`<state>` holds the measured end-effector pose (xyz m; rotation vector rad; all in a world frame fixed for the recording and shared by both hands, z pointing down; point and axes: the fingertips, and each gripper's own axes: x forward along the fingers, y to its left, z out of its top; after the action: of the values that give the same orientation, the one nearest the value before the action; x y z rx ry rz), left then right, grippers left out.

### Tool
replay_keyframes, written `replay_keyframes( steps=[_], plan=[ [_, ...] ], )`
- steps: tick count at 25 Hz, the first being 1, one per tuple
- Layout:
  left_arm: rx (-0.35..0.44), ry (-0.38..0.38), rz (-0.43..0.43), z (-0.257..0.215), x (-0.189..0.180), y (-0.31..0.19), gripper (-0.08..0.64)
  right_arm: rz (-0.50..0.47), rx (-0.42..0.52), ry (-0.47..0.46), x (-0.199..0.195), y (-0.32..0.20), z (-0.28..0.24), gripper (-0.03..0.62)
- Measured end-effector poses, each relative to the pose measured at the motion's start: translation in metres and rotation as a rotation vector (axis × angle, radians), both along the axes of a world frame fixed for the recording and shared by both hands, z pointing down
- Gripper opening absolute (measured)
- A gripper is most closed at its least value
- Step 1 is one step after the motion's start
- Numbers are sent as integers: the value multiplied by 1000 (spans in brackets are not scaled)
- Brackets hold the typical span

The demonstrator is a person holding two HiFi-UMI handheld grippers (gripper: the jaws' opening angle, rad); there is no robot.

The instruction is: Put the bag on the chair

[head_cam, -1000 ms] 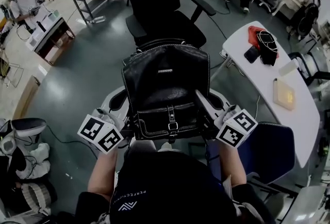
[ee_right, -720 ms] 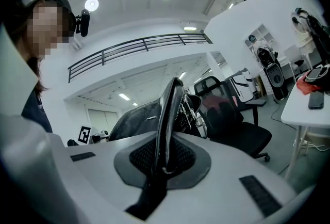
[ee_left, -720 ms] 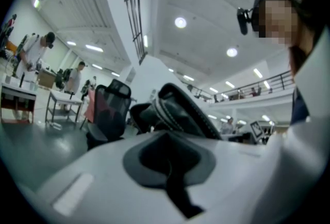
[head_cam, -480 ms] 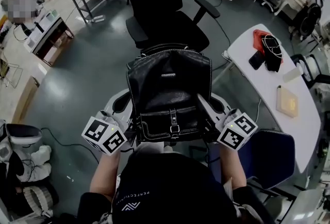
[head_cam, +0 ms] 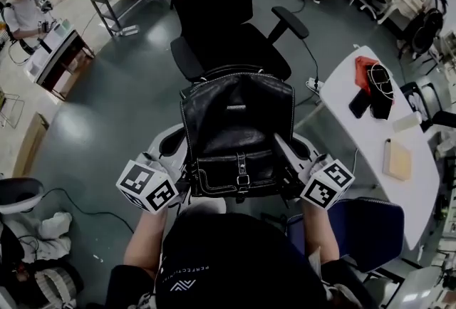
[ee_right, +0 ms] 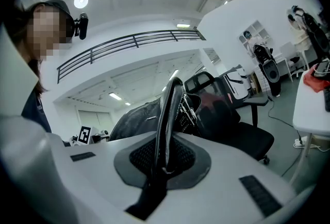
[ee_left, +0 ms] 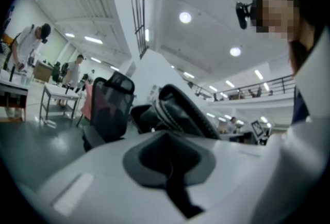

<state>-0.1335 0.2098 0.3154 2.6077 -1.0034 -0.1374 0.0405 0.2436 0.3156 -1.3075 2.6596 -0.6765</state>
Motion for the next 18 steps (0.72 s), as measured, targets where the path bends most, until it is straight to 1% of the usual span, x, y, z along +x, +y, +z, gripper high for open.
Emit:
replay_keyframes(
  steps=[9,13,18],
  plan=[
    [-10,0,24,3,-2,-55,2,25,-14,7,-3,-51,2,21],
    [-28,3,32,7,-3,-70,2,29,-20,35,-5,-66,1,21],
    [-30,-2,59,9,-3,-86,2,54,-22,36,-6,-79,3,21]
  ],
)
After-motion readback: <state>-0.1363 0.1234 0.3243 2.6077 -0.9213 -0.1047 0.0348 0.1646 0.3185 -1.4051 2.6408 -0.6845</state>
